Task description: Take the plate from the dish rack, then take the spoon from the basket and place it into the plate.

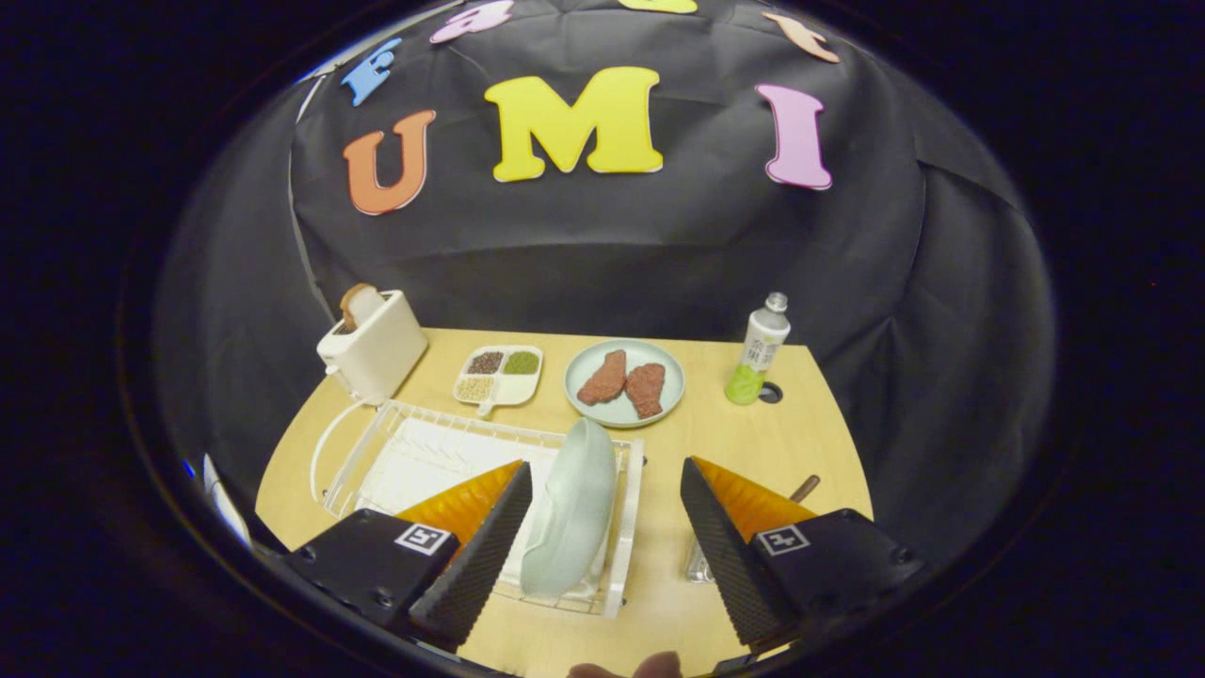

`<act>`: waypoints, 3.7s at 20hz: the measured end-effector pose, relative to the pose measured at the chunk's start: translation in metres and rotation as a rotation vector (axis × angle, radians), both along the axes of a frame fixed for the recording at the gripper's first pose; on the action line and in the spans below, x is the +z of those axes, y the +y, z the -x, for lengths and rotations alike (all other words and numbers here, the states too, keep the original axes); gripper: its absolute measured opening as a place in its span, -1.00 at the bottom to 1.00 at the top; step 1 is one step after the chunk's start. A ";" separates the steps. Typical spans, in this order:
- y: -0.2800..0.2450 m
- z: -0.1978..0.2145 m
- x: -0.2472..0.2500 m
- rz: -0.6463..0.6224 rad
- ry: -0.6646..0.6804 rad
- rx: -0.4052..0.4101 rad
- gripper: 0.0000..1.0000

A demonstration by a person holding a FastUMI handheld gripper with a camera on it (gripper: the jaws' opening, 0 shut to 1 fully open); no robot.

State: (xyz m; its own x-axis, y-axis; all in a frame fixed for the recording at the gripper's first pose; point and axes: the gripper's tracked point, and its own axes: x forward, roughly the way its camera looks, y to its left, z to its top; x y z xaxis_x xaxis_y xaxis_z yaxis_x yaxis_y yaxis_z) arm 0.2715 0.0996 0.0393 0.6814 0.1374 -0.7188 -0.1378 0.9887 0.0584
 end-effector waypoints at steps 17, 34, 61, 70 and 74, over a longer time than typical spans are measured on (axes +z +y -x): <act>0.020 -0.015 -0.075 -0.083 0.256 -0.163 -0.16; 0.022 0.060 -0.014 -0.099 0.076 -0.086 -0.38; 0.032 0.201 -0.220 -0.598 0.299 -0.067 -0.22; 0.003 0.195 -0.211 -0.485 0.149 -0.078 0.25; -0.024 0.198 -0.181 -0.328 -0.083 -0.062 0.59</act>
